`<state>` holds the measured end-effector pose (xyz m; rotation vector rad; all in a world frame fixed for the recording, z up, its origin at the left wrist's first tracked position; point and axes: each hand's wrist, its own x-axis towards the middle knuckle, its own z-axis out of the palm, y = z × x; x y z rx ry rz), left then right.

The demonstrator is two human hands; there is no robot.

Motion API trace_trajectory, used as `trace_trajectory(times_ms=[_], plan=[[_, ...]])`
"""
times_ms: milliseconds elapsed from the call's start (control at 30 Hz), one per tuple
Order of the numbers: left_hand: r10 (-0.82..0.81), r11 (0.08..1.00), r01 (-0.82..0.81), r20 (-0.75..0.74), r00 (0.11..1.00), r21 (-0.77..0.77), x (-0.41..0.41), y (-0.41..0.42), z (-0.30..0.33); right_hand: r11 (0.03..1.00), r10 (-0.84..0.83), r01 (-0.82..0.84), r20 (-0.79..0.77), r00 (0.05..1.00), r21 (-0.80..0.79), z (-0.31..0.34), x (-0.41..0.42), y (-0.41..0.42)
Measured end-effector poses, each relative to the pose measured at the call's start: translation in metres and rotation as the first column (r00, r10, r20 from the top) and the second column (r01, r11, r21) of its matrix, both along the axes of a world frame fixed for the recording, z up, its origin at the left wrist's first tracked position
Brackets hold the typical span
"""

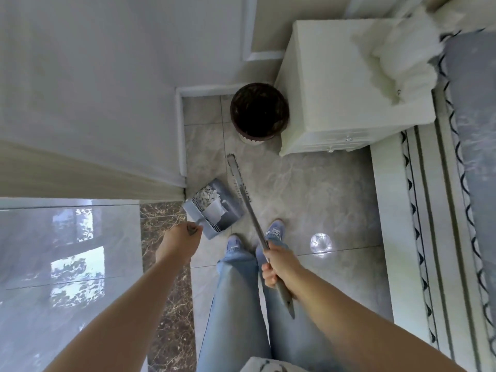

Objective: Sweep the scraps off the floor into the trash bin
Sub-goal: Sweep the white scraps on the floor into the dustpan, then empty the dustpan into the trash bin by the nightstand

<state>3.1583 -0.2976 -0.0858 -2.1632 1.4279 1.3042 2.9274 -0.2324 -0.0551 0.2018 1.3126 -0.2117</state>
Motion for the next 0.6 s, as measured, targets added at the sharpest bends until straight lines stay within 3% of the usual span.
trace_trajectory(times_ms=[100, 167, 367, 600], plan=[[0.034, 0.999, -0.034, -0.015, 0.999, -0.023, -0.017, -0.006, 0.027, 0.999, 0.028, -0.025, -0.158, 0.987, 0.024, 0.011, -0.068, -0.013], [0.051, 0.998, -0.052, -0.027, 0.998, -0.029, -0.024, -0.012, 0.041, 0.999, 0.026, -0.018, -0.175, 0.984, 0.046, 0.024, -0.105, -0.021], [0.092, 0.992, -0.096, -0.048, 0.995, -0.086, -0.044, -0.029, 0.084, 0.995, 0.017, -0.002, -0.146, 0.989, 0.101, 0.084, -0.160, -0.028], [0.122, 0.974, -0.138, -0.098, 0.988, -0.181, -0.064, -0.029, 0.134, 0.990, -0.114, 0.119, -0.066, 0.991, 0.078, 0.123, -0.202, -0.008]])
